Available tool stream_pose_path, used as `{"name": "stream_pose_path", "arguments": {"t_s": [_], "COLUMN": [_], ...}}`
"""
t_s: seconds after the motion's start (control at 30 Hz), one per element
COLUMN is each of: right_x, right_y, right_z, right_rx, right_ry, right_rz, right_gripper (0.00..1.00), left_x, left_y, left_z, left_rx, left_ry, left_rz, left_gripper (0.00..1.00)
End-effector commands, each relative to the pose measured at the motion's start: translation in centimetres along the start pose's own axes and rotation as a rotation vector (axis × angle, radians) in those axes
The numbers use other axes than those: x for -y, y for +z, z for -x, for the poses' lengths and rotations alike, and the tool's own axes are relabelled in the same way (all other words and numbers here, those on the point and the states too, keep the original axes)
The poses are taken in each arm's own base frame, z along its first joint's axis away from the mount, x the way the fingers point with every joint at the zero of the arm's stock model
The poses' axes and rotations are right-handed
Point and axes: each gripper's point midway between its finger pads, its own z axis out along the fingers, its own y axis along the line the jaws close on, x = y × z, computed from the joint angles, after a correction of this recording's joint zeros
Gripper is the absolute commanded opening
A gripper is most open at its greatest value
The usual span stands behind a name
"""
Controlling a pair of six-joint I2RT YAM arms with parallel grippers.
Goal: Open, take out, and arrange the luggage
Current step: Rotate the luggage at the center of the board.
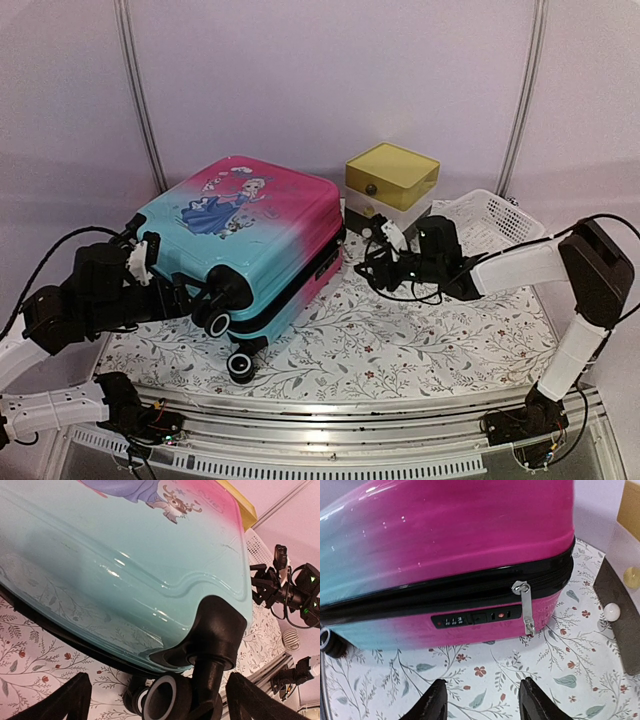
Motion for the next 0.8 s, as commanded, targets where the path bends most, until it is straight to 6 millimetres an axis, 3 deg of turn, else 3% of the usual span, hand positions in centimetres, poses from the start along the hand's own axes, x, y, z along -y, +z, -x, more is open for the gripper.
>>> {"name": "stream_pose_path", "arguments": {"t_s": [0.0, 0.17, 0.33, 0.37, 0.43, 0.67, 0.77], "right_x": [0.7, 2.4, 3.5, 3.7, 4.1, 3.6, 3.3], "right_y": [1.9, 4.2, 5.9, 6.3, 6.9, 8.4, 8.7], "right_z": [0.4, 0.8, -0.3, 0.6, 0.5, 0.3, 0.3], "right_rx": [-0.013, -0.030, -0.065, -0.051, -0.056, -0.047, -0.041], "right_ry": [0.039, 0.072, 0.098, 0.089, 0.093, 0.076, 0.060], "right_rz": [0.133, 0.207, 0.235, 0.241, 0.257, 0.363, 0.393], "right_gripper": [0.57, 0.67, 0.68, 0.68, 0.68, 0.62, 0.49], "left_x": [0.0, 0.0, -0.1, 0.0, 0.0, 0.2, 0.3], "left_y": [-0.5, -0.3, 0.0, 0.1, 0.2, 0.3, 0.3], "left_z": [0.4, 0.1, 0.1, 0.1, 0.1, 0.2, 0.3], "left_rx": [0.012, 0.004, 0.000, 0.000, -0.002, -0.005, -0.004], "left_ry": [0.000, 0.004, 0.011, 0.013, 0.016, 0.024, 0.024], "left_rz": [-0.007, -0.006, -0.003, -0.002, -0.002, -0.005, -0.007], "left_gripper": [0.96, 0.96, 0.97, 0.97, 0.97, 0.97, 0.97]}}
